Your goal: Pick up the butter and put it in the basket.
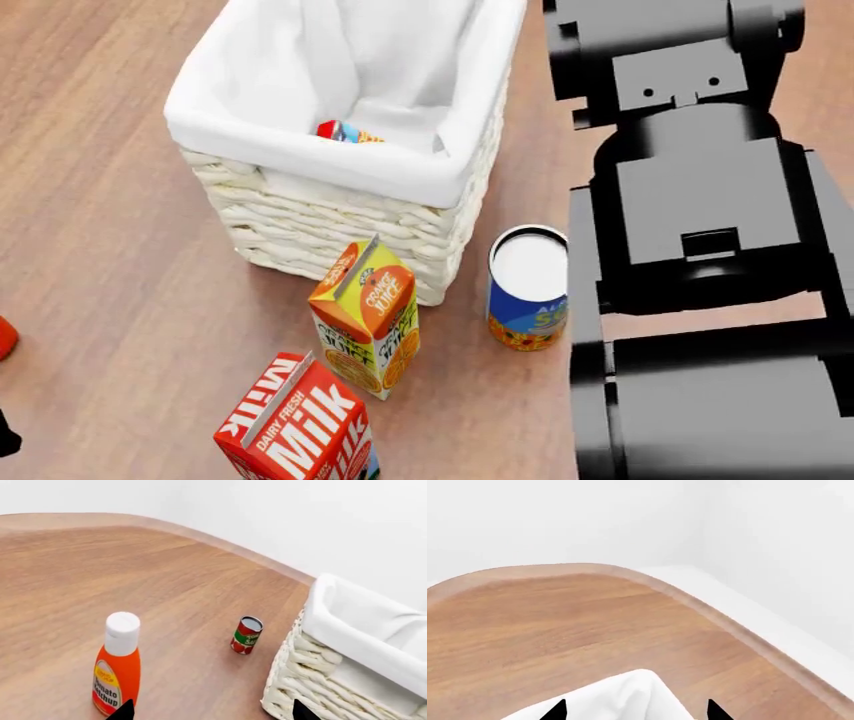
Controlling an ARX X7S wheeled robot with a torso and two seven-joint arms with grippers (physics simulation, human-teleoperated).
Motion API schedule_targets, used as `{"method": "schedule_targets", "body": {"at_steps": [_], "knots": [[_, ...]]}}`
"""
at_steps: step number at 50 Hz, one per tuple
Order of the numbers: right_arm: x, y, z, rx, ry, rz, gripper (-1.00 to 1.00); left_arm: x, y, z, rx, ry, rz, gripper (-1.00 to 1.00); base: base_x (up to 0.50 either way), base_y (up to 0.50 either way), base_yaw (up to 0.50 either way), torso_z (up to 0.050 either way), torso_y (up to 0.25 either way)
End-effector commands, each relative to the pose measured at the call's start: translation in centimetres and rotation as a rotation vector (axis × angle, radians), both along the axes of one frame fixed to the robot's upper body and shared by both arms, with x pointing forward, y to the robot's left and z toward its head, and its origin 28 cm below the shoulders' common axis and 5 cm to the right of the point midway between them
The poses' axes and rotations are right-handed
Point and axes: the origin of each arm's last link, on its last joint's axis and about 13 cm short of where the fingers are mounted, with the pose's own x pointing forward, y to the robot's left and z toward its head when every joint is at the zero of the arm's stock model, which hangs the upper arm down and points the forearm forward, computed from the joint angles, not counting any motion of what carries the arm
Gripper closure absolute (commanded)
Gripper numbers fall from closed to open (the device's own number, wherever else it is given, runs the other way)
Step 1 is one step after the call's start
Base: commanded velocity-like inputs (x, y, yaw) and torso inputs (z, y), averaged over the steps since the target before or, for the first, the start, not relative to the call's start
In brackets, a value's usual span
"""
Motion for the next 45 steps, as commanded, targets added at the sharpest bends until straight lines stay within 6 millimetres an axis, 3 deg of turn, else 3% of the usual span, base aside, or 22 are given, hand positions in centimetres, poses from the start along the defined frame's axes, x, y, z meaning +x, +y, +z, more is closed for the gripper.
{"method": "schedule_targets", "body": {"at_steps": [1,27,45], "knots": [[-1.3,0.7,0.0,-0.017,-0.118,0.021,-1.0,0.1,0.1,0.0,0.007,-0.01,-0.01,-1.0,0.0,0.0,0.0,0.0,0.0],[-12.5,-0.1,-3.9,-0.043,-0.315,-0.096,-1.0,-0.8,0.8,1.6,-0.016,-0.076,-0.035,-1.0,0.0,0.0,0.0,0.0,0.0],[-19.7,-0.9,-10.1,-0.069,-0.373,-0.233,-1.0,-1.5,1.4,2.9,-0.037,-0.136,-0.053,-1.0,0.0,0.0,0.0,0.0,0.0]]}}
